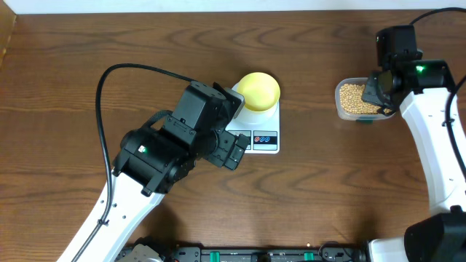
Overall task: Scoop item into bowl and weigh 50g on scale
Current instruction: 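Dip the scoop held by the right gripper into the soybean tub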
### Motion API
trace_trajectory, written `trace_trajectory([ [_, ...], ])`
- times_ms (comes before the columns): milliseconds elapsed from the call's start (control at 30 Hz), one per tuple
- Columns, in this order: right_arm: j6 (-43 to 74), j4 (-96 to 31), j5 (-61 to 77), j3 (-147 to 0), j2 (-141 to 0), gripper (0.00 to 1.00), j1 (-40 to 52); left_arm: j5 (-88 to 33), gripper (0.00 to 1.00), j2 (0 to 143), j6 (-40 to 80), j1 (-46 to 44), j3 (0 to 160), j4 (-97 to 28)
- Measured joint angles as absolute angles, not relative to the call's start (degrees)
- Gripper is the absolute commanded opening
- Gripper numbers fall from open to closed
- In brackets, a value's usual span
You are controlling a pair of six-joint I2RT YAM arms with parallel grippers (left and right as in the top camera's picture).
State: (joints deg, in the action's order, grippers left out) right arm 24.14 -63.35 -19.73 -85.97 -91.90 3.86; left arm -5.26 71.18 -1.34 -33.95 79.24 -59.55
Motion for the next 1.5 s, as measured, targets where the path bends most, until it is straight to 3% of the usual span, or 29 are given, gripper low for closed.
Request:
trace_trajectory([
  [200,24.1,-56.1,-19.9,-81.5,-92.5,0.01,3.9,-5.2,0.98,71.2,-1.3,-34.0,79.2,-59.0],
  [800,23.4,-52.2,-14.6,-80.4,-102.3,0.01,3.6,-5.3,0.98,71.2,-1.3,-34.0,79.2,-59.0],
  [1500,17.2,-52.0,20.6,-80.4,-102.3,0.01,-15.8,-5.3,0.98,71.2,-1.3,-34.0,79.2,-58.9],
])
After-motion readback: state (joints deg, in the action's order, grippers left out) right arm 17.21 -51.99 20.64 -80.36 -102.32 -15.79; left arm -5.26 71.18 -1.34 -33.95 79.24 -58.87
